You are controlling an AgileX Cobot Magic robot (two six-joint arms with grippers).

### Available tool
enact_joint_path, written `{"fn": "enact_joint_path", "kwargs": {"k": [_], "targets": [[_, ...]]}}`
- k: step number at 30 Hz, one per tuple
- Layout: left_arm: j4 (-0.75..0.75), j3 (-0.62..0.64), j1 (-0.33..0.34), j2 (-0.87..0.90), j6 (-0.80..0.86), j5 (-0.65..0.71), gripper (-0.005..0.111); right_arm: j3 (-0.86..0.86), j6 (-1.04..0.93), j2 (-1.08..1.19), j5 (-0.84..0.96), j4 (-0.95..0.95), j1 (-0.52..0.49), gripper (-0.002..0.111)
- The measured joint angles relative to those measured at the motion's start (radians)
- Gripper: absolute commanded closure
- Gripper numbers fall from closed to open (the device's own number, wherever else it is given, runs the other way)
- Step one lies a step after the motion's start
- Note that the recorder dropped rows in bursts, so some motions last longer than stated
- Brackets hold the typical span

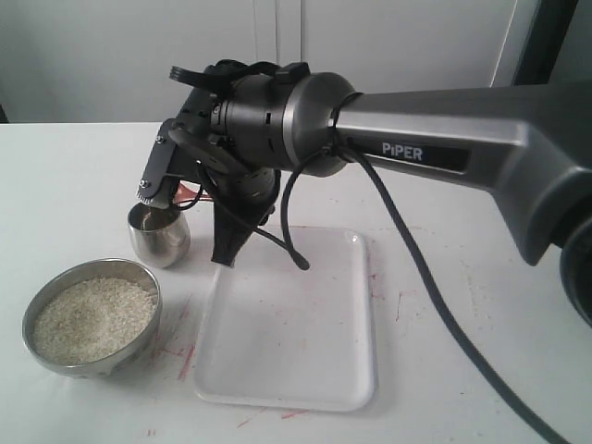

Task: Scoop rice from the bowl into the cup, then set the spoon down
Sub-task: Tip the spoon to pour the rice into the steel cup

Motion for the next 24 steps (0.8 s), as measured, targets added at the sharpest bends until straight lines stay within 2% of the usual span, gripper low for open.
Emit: {"fn": "enact_joint_path", "kwargs": {"k": [24], "targets": [[0.0,0.0,0.0,0.0,0.0,0.0,0.092,-0.005,-0.121,0.0,0.022,-0.163,0.033,0.105]]}}
